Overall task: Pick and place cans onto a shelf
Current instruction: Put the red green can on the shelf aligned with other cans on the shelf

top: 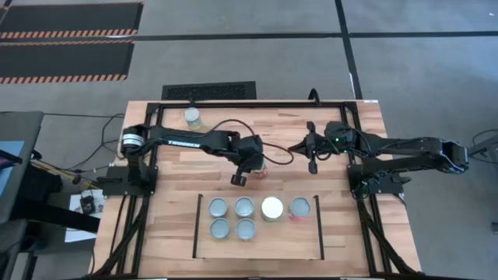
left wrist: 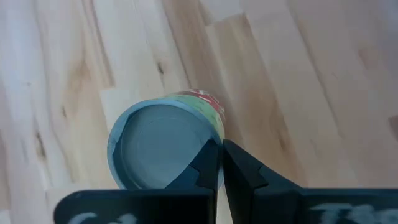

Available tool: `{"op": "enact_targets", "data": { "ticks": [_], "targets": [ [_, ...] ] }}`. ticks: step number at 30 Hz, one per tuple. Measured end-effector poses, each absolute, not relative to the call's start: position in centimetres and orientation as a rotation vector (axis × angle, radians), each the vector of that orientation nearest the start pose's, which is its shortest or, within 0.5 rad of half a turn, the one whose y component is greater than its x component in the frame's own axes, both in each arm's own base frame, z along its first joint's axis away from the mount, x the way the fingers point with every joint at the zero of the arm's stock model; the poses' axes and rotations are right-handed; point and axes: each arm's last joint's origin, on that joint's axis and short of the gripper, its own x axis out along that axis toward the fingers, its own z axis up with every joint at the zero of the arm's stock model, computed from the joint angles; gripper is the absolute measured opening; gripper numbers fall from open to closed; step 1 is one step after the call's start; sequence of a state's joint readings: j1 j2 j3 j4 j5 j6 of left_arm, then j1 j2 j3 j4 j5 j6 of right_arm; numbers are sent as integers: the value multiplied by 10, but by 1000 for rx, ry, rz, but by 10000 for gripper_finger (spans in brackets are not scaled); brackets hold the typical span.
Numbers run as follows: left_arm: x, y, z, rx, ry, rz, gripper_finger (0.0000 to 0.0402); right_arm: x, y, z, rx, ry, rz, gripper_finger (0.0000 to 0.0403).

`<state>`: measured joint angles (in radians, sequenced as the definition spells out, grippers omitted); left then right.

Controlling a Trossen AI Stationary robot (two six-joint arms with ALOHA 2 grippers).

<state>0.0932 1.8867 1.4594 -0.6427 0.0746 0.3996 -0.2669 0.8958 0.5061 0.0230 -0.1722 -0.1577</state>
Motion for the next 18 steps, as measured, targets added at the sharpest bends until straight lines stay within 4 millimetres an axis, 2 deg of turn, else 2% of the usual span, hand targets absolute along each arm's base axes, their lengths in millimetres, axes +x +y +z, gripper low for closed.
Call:
{"op": "enact_targets", "data": {
  "ticks": [4,9,18],
  "targets": [
    [402,41,214,258,1099,-190,0,190,-43,237,-85,358,-66,5],
    [407,43,215,260,1088,-180,1,191,-39,238,-90,347,-45,7],
    [408,47,216,249,1074,-164,39,191,-37,238,-90,353,-36,8]
  ]
}}
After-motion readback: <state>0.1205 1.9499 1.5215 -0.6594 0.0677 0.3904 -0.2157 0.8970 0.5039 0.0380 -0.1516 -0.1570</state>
